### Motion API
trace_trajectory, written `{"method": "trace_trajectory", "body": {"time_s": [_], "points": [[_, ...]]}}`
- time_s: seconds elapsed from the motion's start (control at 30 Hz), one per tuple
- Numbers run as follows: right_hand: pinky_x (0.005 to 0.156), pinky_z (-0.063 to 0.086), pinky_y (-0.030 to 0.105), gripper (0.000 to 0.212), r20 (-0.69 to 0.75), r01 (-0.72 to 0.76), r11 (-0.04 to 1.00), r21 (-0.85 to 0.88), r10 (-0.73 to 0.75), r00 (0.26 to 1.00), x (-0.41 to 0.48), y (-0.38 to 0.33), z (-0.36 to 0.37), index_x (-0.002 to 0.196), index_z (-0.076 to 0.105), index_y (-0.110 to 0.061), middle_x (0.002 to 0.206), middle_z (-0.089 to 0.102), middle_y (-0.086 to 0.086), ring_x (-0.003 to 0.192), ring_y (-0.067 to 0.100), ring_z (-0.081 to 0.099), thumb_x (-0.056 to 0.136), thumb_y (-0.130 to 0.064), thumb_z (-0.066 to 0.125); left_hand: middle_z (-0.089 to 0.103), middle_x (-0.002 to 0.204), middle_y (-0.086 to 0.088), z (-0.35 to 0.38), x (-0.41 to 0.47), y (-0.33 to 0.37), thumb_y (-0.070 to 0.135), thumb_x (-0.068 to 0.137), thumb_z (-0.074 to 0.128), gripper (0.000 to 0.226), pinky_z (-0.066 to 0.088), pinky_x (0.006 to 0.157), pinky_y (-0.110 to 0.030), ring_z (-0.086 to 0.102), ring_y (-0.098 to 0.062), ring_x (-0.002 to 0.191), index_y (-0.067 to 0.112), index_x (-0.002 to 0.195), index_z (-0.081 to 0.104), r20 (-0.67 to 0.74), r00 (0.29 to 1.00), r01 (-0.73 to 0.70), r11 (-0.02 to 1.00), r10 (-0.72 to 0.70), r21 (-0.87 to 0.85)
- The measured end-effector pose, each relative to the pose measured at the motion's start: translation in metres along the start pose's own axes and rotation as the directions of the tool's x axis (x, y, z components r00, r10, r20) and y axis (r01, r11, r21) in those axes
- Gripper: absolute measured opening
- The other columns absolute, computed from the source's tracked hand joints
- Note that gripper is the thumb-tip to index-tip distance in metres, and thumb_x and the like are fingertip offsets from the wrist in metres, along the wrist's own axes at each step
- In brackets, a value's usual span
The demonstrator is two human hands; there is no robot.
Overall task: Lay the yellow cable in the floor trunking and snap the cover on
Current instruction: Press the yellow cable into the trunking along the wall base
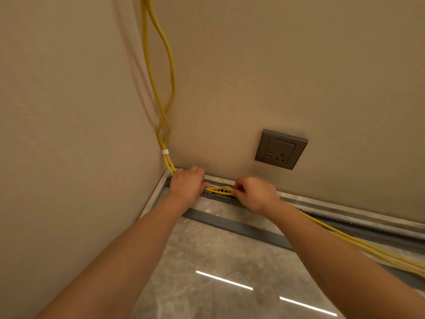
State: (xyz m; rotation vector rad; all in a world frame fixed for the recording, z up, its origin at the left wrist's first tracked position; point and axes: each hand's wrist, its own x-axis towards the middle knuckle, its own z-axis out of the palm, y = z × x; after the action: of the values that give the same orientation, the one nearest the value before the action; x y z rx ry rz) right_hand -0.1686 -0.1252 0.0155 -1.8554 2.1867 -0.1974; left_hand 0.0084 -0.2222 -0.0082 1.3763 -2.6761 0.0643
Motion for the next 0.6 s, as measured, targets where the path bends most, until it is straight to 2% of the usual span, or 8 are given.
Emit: {"method": "trace_trajectory", "body": {"time_s": [0.17, 0.23, 0.37, 0.53, 0.6], "points": [[0.063, 0.038, 0.028, 0.015, 0.127, -0.086, 0.996, 0.02, 0.083, 0.988, 0.006, -0.005, -0.001, 0.079, 0.057, -0.025, 0.082, 0.057, -0.001, 0.082, 0.023, 0.056, 0.088, -0.037, 0.059, 0.062, 0.105, -0.002, 0.0, -0.004, -0.005, 0.044, 0.092, 0.055, 0.026, 0.04, 0.081, -0.036, 0.06, -0.025, 0.098, 0.019, 0.098, 0.057, 0.006, 0.999, -0.035, 0.999, 0.035, -0.032], [0.065, 0.039, 0.029, 0.012, 0.139, -0.127, 0.992, 0.017, 0.124, 0.982, 0.009, -0.007, 0.0, 0.079, 0.056, -0.025, 0.084, 0.057, 0.0, 0.084, 0.024, 0.057, 0.086, -0.034, 0.06, 0.061, 0.106, -0.001, 0.001, -0.003, -0.005, 0.043, 0.093, 0.055, 0.024, 0.04, 0.082, -0.035, 0.059, -0.024, 0.1, 0.02, 0.099, 0.059, 0.01, 0.999, -0.044, 0.998, 0.045, -0.034], [0.067, 0.045, 0.03, 0.014, 0.167, -0.178, 0.984, -0.029, 0.18, 0.969, 0.013, -0.011, 0.001, 0.088, 0.066, -0.018, 0.09, 0.066, 0.005, 0.088, 0.027, 0.063, 0.084, -0.029, 0.06, 0.056, 0.107, 0.0, 0.004, -0.004, -0.005, 0.043, 0.093, 0.053, 0.026, 0.035, 0.088, -0.032, 0.05, -0.02, 0.105, 0.021, 0.104, 0.063, -0.042, 0.995, -0.086, 0.996, 0.088, 0.032], [0.063, 0.045, 0.029, 0.011, 0.221, -0.268, 0.963, -0.013, 0.264, 0.939, 0.021, -0.016, -0.002, 0.081, 0.064, -0.016, 0.076, 0.061, 0.003, 0.077, 0.024, 0.061, 0.082, -0.027, 0.061, 0.064, 0.095, -0.001, 0.004, -0.017, -0.001, 0.041, 0.095, 0.05, 0.031, 0.04, 0.082, -0.034, 0.055, -0.022, 0.097, 0.02, 0.099, 0.072, -0.104, 0.986, -0.126, 0.99, 0.133, 0.071], [0.062, 0.043, 0.029, 0.009, 0.193, -0.26, 0.964, -0.052, 0.265, 0.945, 0.021, -0.019, -0.002, 0.078, 0.059, -0.016, 0.073, 0.056, 0.002, 0.075, 0.025, 0.058, 0.083, -0.025, 0.061, 0.066, 0.087, -0.001, 0.004, -0.025, 0.003, 0.037, 0.091, 0.056, 0.027, 0.045, 0.076, -0.033, 0.059, -0.022, 0.09, 0.017, 0.091, 0.075, -0.116, 0.978, -0.165, 0.983, 0.173, 0.078]]}}
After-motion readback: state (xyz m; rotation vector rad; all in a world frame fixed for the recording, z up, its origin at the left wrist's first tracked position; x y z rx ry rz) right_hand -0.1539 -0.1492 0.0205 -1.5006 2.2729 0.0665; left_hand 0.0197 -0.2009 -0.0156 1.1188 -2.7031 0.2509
